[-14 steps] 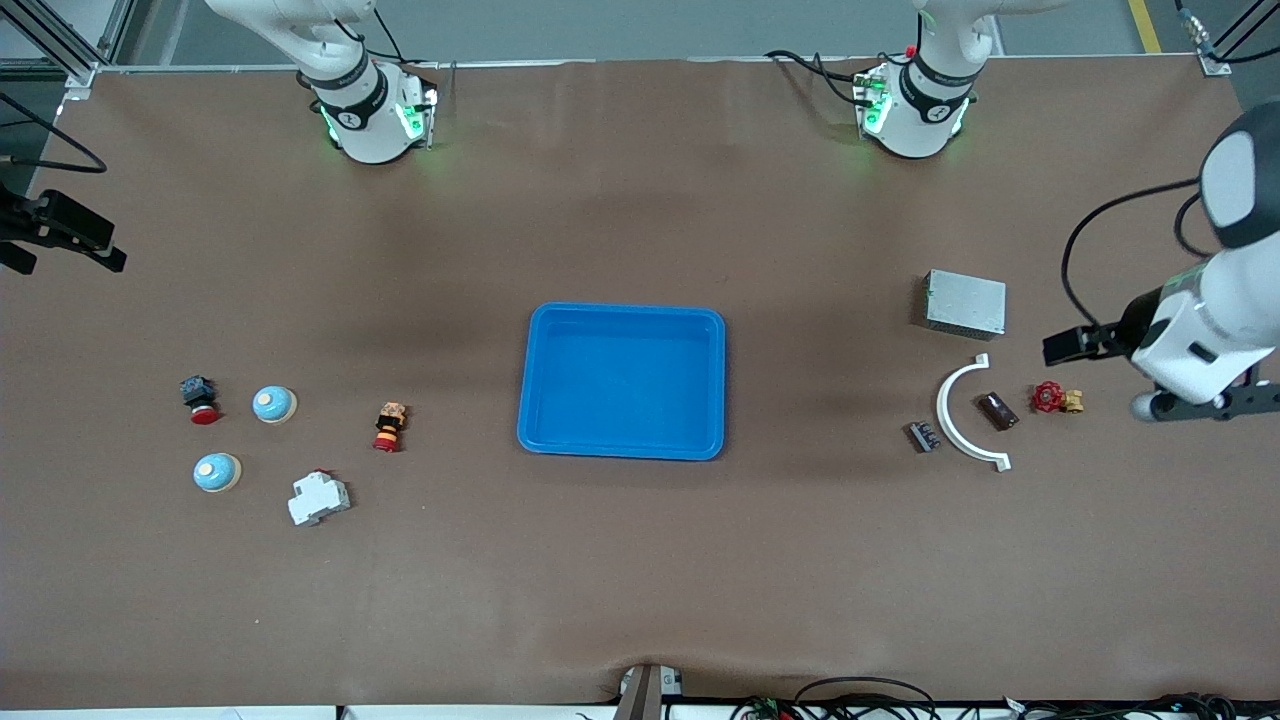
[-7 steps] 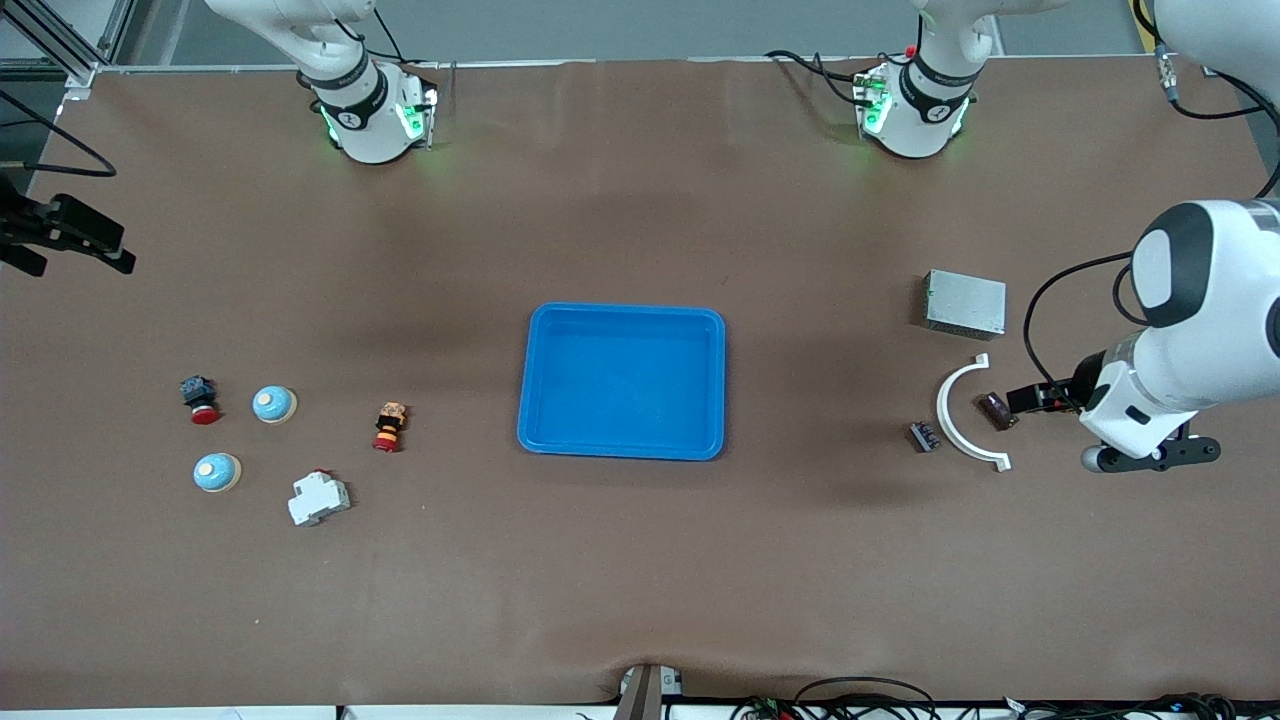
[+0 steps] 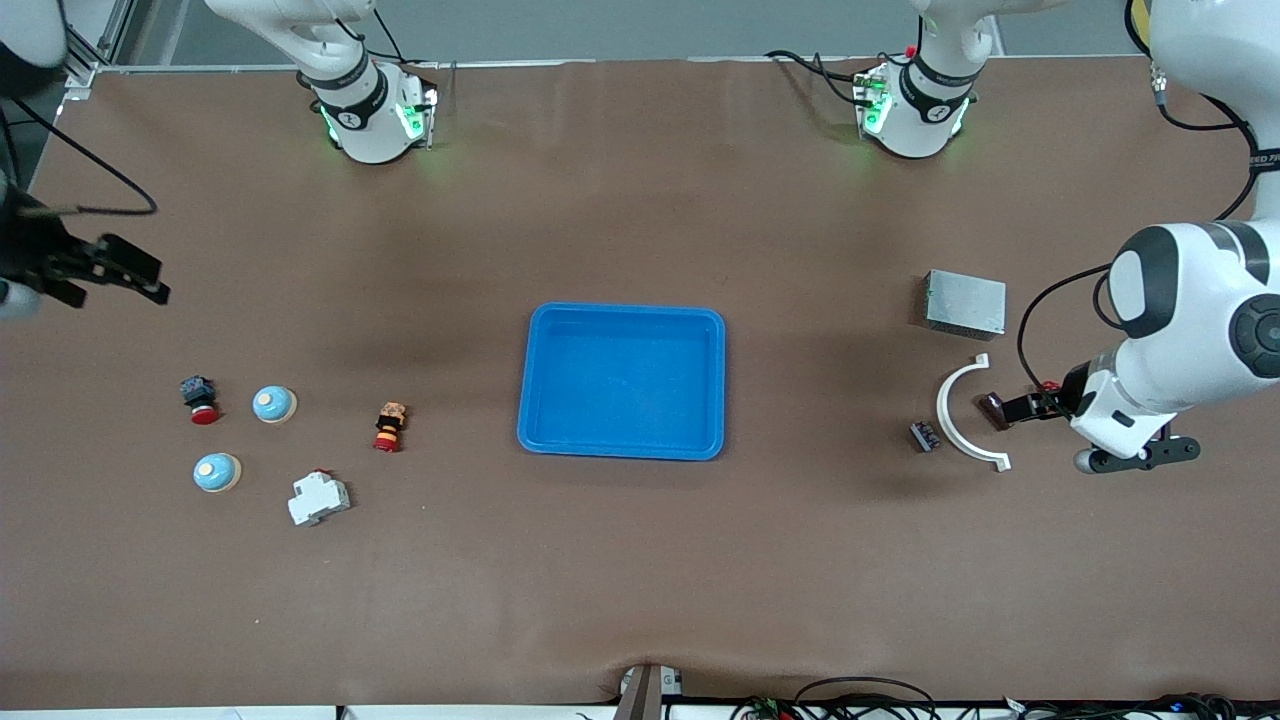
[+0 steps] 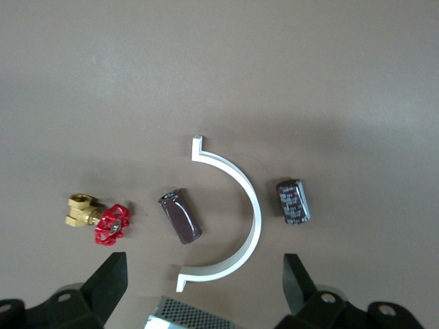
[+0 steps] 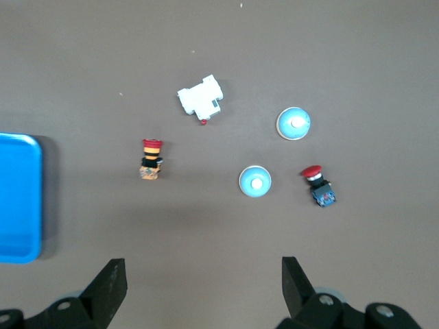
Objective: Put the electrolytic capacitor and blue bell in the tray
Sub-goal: 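Grasp the brown capacitor with the left gripper while the right grasps the button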
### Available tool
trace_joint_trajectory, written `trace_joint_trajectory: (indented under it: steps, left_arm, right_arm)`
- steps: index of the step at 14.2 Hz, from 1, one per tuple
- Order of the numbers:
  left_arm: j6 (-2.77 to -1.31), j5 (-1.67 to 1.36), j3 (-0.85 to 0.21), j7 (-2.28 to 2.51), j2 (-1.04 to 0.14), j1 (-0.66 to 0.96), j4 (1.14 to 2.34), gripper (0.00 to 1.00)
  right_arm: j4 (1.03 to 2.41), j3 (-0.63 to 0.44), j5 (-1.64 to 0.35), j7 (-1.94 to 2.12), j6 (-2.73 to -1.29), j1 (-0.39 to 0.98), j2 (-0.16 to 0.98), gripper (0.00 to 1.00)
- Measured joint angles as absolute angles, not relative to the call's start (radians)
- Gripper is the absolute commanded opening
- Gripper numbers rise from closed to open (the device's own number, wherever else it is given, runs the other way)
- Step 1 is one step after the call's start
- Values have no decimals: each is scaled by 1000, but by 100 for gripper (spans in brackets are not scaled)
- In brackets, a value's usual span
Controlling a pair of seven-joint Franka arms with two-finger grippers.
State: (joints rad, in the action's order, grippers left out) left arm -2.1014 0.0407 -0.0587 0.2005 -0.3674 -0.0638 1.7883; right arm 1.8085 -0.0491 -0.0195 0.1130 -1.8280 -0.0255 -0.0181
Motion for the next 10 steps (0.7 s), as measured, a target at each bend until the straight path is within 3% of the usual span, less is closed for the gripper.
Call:
trace_joint_trajectory:
  steps: [2, 6, 10]
  left_arm:
    - [-2150, 41, -64, 277, -371, -60, 1825, 100]
    - [-2335, 41, -69, 400, -440, -49, 1911, 100]
    - [-2377, 41, -75, 439, -499, -22, 1912, 83]
  right_arm:
    - [1880, -54, -17, 186, -1965, -44, 52, 100]
    - [1887, -64, -15, 290, -2184, -121, 271, 100]
    - [1876, -66, -13, 319, -2336, -172, 408, 100]
